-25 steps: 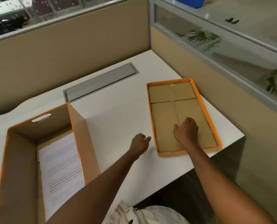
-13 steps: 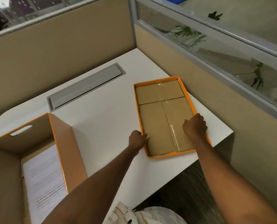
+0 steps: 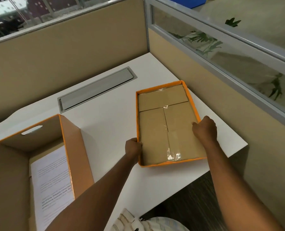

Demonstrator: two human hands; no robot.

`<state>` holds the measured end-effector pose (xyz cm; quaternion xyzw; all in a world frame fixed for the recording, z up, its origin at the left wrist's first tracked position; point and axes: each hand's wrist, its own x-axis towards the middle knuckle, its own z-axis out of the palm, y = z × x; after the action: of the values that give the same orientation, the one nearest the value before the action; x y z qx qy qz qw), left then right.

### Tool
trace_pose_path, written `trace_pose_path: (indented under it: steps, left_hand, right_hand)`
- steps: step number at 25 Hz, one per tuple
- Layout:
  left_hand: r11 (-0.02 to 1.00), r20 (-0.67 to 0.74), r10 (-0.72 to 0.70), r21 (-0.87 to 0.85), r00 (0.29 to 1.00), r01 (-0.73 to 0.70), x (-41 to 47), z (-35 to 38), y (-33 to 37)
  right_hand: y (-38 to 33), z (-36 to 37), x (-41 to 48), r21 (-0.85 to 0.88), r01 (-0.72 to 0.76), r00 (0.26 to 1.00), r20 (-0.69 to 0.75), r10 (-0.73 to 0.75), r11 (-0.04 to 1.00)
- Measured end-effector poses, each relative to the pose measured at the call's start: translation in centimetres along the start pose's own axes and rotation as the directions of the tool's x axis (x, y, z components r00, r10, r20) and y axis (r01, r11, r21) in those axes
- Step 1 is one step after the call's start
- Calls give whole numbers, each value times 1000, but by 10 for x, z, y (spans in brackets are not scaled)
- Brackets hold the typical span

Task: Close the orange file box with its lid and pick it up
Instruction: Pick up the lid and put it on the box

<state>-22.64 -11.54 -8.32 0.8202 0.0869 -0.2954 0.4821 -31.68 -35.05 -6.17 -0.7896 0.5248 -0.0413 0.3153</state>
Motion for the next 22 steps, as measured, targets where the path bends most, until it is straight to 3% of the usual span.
trace_pose_path:
  steps: [3,5,7,11,13,16,19,22]
  left_hand:
    - [998,-42,-40,-58,998,38,-2,-27,-3]
    - [996,-69,-51,-78,996,45,-4,-43,-6]
    - [997,-88,-45,-70,995,39,-9,-54,-8]
    - [993,-205,113,10,972,-114,-34,-75,14]
    - [962,-127,187,-178,974,-208,-58,-94,42]
    - [870,102,244,-462,964,-172,-93,-132,81]
    - [821,110,300,-536,948,-198,-120,-165,94]
    - [778,24,341,-568,940,-268,-135,-203,79]
  right_hand:
    - [-33,-25,-14,53,124,966,221,-133,991]
    - [-63,-40,-32,200,125,892,406,-198,972]
    - [-93,-52,-56,319,105,832,491,-259,942]
    - [-144,-56,-116,217,410,816,346,-462,886]
    - [-165,-50,-157,121,536,791,275,-547,835]
    - [-193,-32,-217,15,618,768,202,-607,786]
    - [-214,-4,-265,-59,655,747,202,-634,753]
    - [-221,19,-319,-108,757,651,213,-729,644]
